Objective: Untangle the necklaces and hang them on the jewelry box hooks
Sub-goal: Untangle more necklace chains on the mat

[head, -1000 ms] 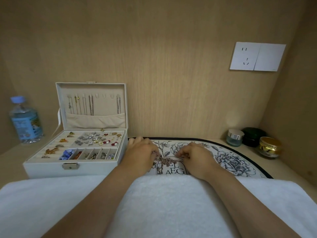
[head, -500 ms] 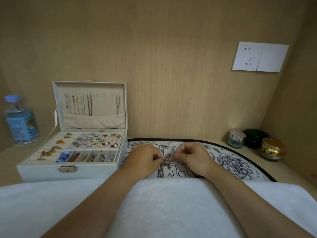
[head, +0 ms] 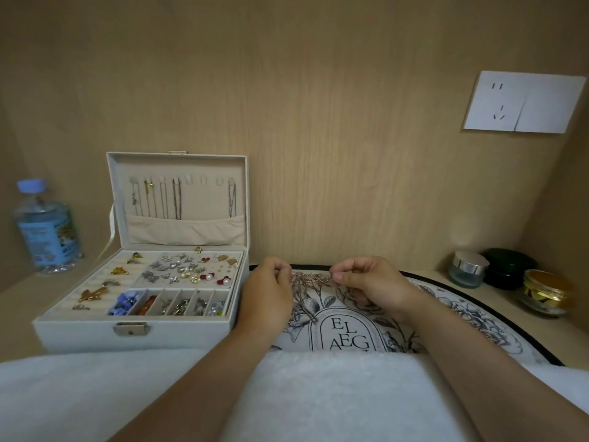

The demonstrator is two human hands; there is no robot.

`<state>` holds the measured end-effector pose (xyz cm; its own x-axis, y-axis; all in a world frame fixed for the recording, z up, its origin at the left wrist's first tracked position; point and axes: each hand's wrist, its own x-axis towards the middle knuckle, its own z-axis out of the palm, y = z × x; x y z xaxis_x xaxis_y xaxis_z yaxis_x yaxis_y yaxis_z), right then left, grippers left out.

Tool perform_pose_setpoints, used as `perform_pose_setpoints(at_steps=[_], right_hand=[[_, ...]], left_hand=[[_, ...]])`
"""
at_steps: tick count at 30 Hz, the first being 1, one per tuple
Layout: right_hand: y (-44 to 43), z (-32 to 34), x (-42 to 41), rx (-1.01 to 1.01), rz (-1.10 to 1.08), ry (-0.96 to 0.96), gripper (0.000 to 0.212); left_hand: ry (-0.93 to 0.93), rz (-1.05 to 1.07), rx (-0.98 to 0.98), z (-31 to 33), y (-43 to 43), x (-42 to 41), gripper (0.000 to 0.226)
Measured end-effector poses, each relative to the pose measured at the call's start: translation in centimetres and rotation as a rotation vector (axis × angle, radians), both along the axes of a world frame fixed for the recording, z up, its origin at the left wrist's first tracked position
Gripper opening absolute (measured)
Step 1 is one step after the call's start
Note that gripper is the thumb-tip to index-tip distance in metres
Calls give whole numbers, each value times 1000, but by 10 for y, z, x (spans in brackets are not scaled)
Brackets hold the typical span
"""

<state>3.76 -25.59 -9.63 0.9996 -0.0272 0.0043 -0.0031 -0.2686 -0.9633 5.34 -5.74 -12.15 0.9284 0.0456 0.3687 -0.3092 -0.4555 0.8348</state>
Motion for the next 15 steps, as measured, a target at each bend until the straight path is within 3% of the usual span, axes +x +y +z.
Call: perform_pose_setpoints(at_steps=[5, 10, 15], right_hand=[[-6, 2, -1, -78, -13, -34, 17], [-6, 6, -3, -290, -20, -57, 23], [-6, 8, -6, -553, -24, -109, 34]], left_hand=[[-12, 10, 28, 8, -3, -2, 12], [-142, -11, 194, 25, -5, -10, 12], [31, -231, 85, 39, -20, -5, 29]])
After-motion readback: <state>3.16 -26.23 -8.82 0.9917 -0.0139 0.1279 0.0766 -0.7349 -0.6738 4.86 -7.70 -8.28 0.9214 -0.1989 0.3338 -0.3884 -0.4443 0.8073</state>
